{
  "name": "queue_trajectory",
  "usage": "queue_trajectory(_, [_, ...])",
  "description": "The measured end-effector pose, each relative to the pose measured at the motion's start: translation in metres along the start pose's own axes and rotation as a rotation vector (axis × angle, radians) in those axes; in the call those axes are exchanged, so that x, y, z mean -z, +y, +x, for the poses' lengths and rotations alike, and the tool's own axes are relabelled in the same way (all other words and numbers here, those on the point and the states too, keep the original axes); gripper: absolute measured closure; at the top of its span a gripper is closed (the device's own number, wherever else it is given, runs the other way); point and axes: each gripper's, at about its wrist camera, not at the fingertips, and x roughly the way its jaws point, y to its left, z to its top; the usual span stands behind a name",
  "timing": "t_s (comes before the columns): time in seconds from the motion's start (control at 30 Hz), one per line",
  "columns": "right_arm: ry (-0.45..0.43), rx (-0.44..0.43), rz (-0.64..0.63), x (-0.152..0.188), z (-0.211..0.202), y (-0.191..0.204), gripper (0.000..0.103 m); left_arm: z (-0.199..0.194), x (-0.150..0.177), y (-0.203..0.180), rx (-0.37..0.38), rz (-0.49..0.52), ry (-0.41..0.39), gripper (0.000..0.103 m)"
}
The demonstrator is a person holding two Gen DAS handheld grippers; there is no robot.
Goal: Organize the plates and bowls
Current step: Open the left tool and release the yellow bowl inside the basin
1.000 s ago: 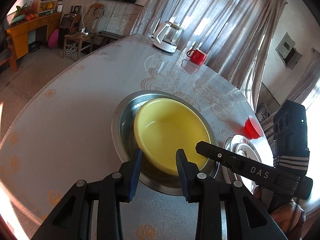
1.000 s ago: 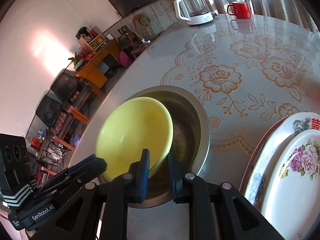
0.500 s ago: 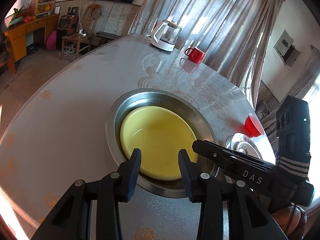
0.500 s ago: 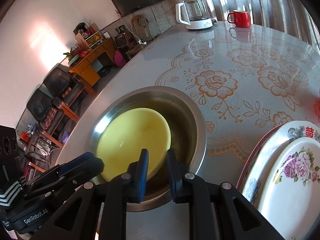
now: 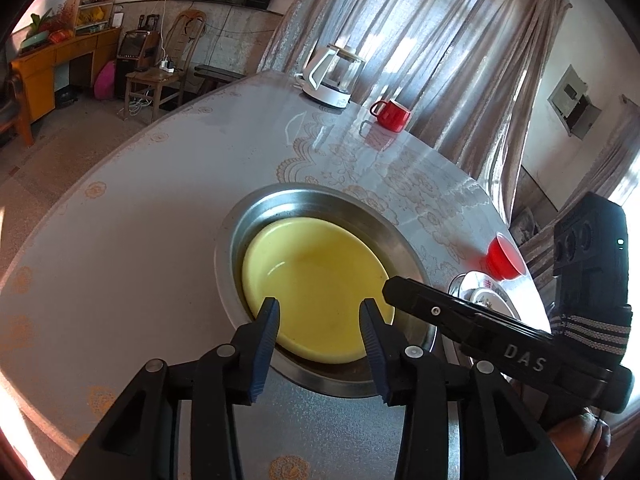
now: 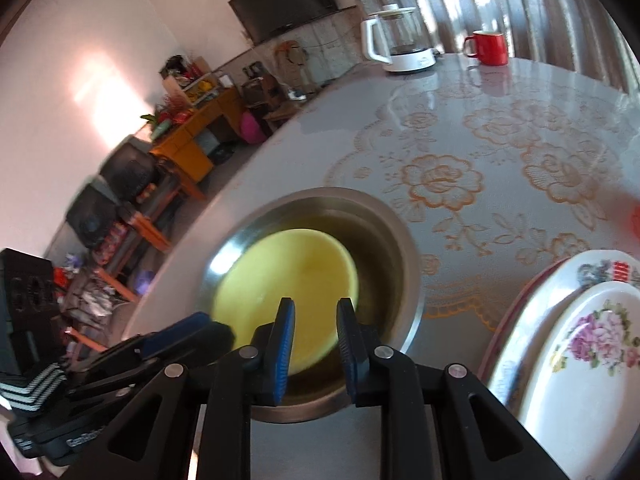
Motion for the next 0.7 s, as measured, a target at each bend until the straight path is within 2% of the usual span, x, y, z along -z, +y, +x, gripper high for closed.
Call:
queue_trajectory(0.13, [0.024, -0.010, 0.010, -0.003, 0.010, 0.003, 0.082, -0.009, -0.002, 0.004, -0.025, 0.005, -0.031, 0.059])
queue_trajectory(0.23, [0.041, 0.036, 0.003, -0.005, 0.018, 0.005, 0.082, -0.009, -0.003, 0.008, -0.027, -0.006, -0.030, 0.059])
queue_trajectory(0.5, [0.008, 0.138, -0.030, -0.011, 0.021, 0.004, 0.082, -0.005, -0.002, 0.008, -0.030, -0.001, -0.023, 0.059])
queue_trajectory(0.7, [-0.010, 0.103, -0.014, -0.012, 0.012, 0.003, 0.078, -0.005, -0.002, 0.003, -0.050, 0.021, -0.030, 0.058])
